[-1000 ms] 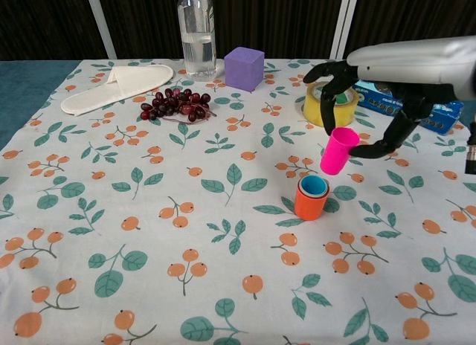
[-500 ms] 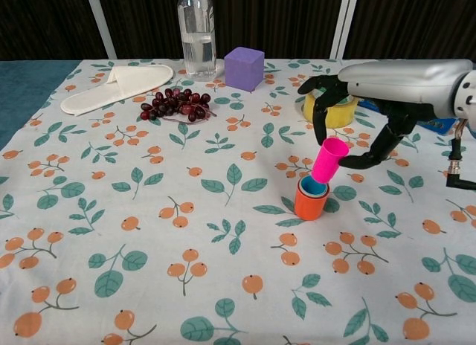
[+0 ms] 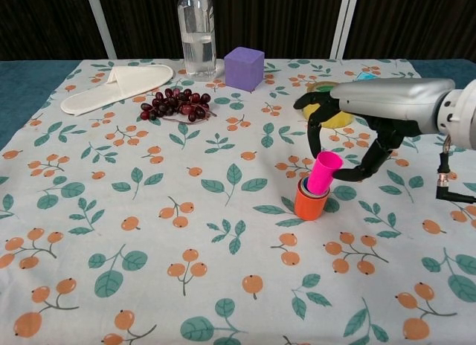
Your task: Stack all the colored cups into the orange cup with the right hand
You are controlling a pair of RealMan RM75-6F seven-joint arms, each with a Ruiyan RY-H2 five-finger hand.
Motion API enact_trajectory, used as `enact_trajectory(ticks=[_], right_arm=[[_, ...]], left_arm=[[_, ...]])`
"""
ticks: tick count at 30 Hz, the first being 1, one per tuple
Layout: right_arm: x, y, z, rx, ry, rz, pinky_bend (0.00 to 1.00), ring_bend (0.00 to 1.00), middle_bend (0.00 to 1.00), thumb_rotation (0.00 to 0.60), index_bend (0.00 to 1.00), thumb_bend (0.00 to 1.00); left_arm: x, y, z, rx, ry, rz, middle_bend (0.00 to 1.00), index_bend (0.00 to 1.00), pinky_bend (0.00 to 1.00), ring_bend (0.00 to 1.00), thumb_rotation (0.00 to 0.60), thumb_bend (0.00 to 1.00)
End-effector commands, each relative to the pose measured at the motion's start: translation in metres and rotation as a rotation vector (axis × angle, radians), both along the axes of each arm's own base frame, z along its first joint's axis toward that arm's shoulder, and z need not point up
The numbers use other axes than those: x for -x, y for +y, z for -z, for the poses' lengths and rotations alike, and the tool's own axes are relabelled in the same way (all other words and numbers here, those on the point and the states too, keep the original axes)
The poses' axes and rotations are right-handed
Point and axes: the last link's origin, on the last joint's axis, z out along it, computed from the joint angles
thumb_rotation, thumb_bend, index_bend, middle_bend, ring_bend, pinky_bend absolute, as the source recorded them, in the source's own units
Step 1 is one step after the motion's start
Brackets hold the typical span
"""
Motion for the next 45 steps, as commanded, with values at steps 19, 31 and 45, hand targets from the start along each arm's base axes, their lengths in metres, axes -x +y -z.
enact_trajectory(ticks=[19,31,45], right_arm=[[0.011,0.008,-0.034,0.167,0.019,-0.026,0.06,0.09,0.00,0.600,0.00,0.37],[0.108,0.094,-0.101,0.590,0.067,0.078,0.04,0.05,0.00,0.600,0.00,0.37],[0.151,0.124,-0.102,0.645,0.093,0.116,0.04,0.05,0.00,0.600,0.00,0.37]], left_arm=[[0.000,0.001,0.001,0.004,0.005,0.000,0.98,0.37,0.78,0.88,0.600,0.12],[0.000,0.002,0.002,0.017,-0.006,0.005,0.98,0.37,0.78,0.88,0.600,0.12],[0.001,0.002,0.001,0.013,-0.011,0.011,0.98,0.37,0.78,0.88,0.600,0.12]])
